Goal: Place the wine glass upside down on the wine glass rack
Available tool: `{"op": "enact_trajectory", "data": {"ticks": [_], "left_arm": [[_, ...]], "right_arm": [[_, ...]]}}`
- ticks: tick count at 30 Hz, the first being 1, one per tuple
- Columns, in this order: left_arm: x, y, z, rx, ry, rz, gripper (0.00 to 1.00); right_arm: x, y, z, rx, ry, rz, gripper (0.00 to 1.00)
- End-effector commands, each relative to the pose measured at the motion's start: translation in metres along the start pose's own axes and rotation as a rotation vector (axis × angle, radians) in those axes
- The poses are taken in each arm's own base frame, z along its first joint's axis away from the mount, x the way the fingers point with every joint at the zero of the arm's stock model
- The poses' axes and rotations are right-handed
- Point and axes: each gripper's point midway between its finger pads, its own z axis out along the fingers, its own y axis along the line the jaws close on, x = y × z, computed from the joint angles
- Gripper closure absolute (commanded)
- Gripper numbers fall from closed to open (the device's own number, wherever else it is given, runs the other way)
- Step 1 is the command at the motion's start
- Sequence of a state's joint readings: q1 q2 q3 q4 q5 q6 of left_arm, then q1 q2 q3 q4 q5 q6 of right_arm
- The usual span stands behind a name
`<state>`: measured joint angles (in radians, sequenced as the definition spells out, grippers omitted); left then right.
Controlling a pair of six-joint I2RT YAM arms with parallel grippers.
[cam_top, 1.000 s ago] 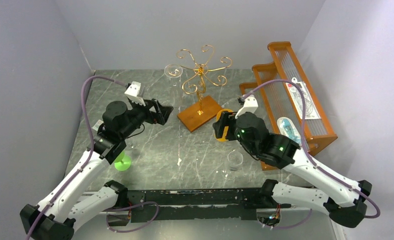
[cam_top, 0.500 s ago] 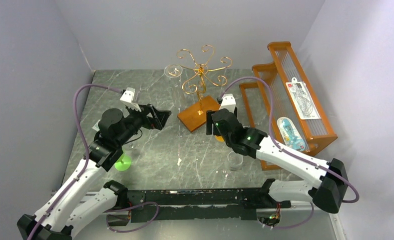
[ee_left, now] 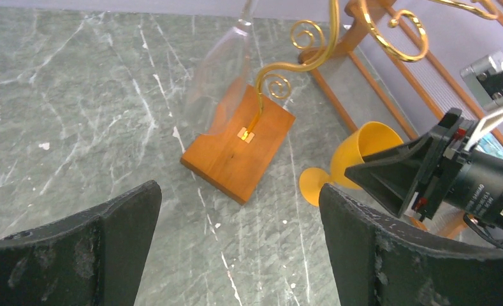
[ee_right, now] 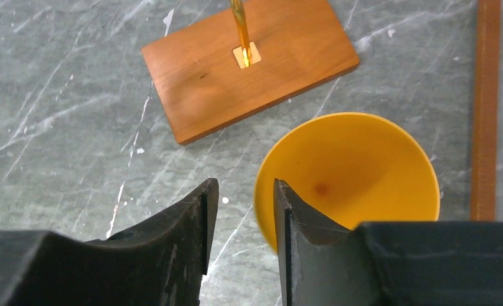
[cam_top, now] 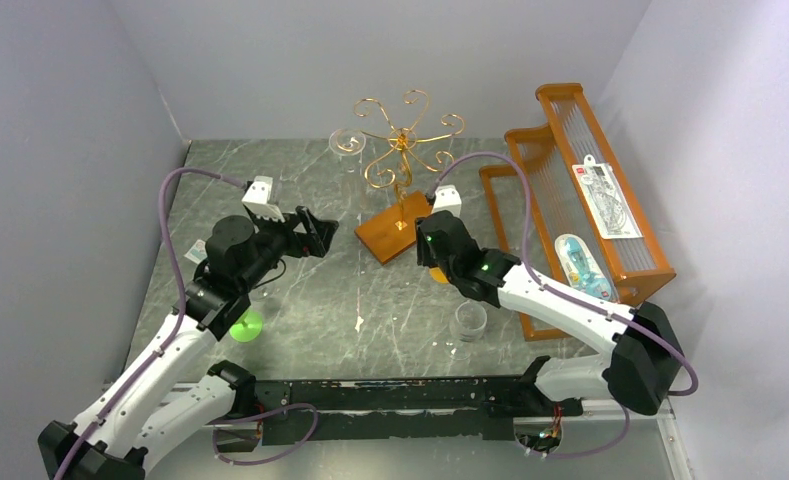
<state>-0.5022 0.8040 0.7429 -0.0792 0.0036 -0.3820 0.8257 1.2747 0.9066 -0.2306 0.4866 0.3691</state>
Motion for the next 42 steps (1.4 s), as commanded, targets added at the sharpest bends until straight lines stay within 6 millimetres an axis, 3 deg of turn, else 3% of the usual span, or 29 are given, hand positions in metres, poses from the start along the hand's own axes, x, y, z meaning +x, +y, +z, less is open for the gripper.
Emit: {"op": "enact_trajectory", "data": {"ticks": [1,6,10,18,27,31,42], "left_arm": [[0.007,0.016,-0.001,-0.089,0.016,-0.014,0.03],[0.013,0.026,-0.001,-0.146,0.041,-0.024,0.03],[0.013,0.023,-0.001,-0.137,0.045,-0.047,0.03],[0.005,0.013,-0.007,-0.104,0.034,-0.082,0.03],[0.009,0.003,-0.008,-0.053,0.051,-0.125,0.03],[0.005,-0.002,-0.011,-0.038,0.056,-0.135,0.03],[0.009,-0.002,-0.011,-0.043,0.052,-0.181,0.03]], "right_arm": [[0.018,0.005,0.004,-0.037,0.049,-0.017,0.63],[0.027,0.001,0.004,-0.020,0.086,-0.023,0.83],[0.012,0.002,-0.008,-0.046,0.056,-0.032,1.00],[-0.028,0.019,-0.055,-0.236,-0.034,-0.026,1.00],[-0.067,0.019,-0.107,-0.359,-0.186,0.008,1.00],[-0.080,0.010,-0.116,-0.322,-0.206,0.047,1.00],[-0.092,0.024,-0.121,-0.394,-0.238,0.041,1.00]]}}
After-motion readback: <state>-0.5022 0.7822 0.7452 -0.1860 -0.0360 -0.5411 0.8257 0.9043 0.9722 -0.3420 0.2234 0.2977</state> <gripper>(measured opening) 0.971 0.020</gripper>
